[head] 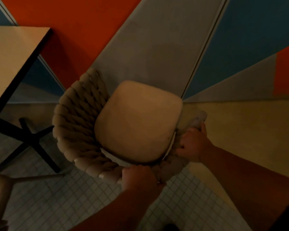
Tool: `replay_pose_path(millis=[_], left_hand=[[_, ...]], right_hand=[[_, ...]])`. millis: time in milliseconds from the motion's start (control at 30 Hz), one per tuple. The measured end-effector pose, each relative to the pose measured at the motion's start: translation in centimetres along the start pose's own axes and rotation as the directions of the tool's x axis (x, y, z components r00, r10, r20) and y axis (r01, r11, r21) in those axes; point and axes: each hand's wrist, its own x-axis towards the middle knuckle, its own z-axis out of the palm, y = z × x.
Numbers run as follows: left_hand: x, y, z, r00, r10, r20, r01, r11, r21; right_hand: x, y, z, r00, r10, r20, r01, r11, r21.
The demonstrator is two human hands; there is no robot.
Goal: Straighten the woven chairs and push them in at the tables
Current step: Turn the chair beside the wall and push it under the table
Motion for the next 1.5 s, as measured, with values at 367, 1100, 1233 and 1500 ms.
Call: replay_pose_path(millis=[367, 1100, 1233, 1500], left_hand=[[0.1, 5.0, -2.3, 0.997, 0.040, 0.062, -0.032, 0.990, -0.134], [7.2, -22.7, -6.9, 0.770, -0.634, -0.073, 0.415, 0.583, -0.699], [6.4, -22.3, -7.0, 0.759, -0.648, -0.058, 0.417, 0.554, -0.721], [2.0, -18.7, -3.9, 0.676, -0.737, 0.003, 0.421, 0.383, -0.822]], right_hand=[[0.7, 4.7, -1.1, 0.994, -0.016, 0.107, 0.028, 0.993, -0.111], [-1.0, -6.0, 6.5, 0.384, 0.823, 0.418, -0.236, -0.350, 0.906], [-0.8, -5.8, 5.8, 0.378, 0.828, 0.413, -0.296, -0.315, 0.902], [0.3, -2.3, 3.5, 0.577, 0.766, 0.283, -0.250, -0.163, 0.954]])
